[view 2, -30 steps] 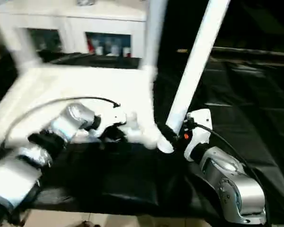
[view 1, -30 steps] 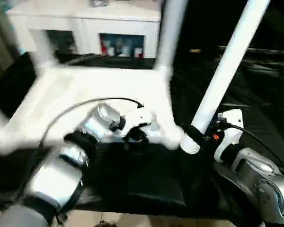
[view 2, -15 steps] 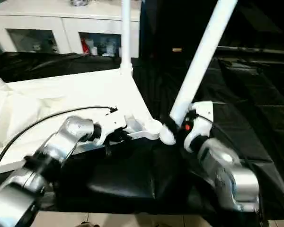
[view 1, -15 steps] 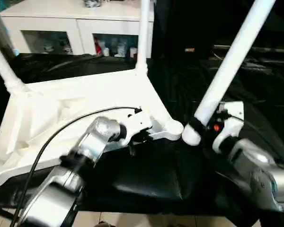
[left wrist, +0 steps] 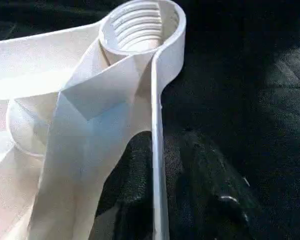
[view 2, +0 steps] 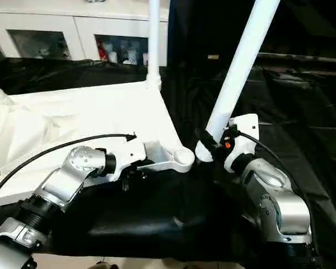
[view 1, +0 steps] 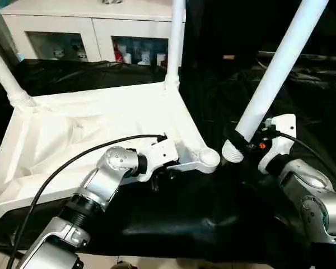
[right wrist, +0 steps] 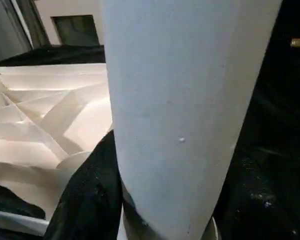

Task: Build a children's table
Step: Rotate table base, then insert table leg to table base

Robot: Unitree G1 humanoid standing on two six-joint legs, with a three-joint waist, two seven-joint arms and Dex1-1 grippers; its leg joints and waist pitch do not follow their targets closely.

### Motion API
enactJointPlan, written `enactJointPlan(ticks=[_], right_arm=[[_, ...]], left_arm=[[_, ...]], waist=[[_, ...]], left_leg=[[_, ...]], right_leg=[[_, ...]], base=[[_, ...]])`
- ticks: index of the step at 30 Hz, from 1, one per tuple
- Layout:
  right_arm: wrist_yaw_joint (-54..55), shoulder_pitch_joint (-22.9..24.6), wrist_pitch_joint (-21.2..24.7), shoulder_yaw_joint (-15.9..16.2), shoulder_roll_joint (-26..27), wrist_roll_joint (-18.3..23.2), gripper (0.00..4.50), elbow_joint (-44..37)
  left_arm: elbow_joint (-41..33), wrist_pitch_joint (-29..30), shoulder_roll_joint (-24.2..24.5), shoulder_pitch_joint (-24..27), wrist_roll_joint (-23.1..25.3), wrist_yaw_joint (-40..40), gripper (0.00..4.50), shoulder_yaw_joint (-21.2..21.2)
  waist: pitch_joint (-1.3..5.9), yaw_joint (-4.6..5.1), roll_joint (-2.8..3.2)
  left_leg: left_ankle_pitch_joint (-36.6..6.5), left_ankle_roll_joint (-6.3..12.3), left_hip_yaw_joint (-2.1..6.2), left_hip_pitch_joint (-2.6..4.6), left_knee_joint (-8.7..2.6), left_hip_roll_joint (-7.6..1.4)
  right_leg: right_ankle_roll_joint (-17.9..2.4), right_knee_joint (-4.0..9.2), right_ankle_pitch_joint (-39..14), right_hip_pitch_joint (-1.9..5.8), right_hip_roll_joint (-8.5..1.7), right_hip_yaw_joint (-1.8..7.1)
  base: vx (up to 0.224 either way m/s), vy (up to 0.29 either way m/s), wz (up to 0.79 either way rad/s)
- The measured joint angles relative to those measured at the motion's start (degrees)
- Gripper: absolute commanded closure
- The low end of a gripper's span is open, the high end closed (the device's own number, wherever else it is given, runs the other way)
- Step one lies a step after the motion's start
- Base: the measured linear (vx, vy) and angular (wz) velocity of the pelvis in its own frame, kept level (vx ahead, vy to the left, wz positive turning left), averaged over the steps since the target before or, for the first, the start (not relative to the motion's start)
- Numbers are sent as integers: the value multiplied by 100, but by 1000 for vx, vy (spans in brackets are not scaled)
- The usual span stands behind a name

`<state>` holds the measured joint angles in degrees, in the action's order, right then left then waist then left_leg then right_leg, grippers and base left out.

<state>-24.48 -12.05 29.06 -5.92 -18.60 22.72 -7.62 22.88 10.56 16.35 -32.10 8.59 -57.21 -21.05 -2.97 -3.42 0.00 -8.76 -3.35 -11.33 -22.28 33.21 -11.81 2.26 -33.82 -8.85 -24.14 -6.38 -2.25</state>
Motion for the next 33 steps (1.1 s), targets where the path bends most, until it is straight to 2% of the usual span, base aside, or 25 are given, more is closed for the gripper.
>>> enactJointPlan(ticks=[18, 20, 23, 26, 33], right_arm=[[-105, 15, -62, 21, 12, -4, 260, 2], [-106, 14, -62, 21, 12, -4, 260, 2], [-109, 12, -64, 30, 22, -5, 260, 2], [-112, 11, -66, 44, 42, -5, 260, 6], [-129, 10, -69, 84, 53, -6, 260, 77]], left_arm=[[513, -77, -150, -250, -175, -62, 344, 20], [567, -79, -171, -265, -195, -30, 381, 22], [632, -90, -196, -366, -219, -1, 384, 31], [683, -127, -205, -406, -225, -4, 421, 40], [742, -166, -215, -407, -273, -18, 450, 52]], waist=[[2, 2, 3], [2, 1, 3], [2, 1, 3], [2, 5, 3], [2, 4, 3]], left_leg=[[0, 0, 1, 3, 3, 0], [0, 0, 1, 3, 3, 0], [0, 0, 1, 3, 3, 0], [0, 0, 2, 4, 3, 0], [0, 0, 2, 3, 3, 0]], right_leg=[[-2, -1, 1, 7, 0, 0], [-2, -1, 2, 7, 0, 0], [-2, -1, 2, 7, 0, 0], [-3, -2, 2, 8, 0, 1], [-4, -1, 3, 7, 0, -1]], base=[[0, 0, 0], [0, 0, 0], [0, 0, 0], [0, 0, 0], [0, 0, 0]])
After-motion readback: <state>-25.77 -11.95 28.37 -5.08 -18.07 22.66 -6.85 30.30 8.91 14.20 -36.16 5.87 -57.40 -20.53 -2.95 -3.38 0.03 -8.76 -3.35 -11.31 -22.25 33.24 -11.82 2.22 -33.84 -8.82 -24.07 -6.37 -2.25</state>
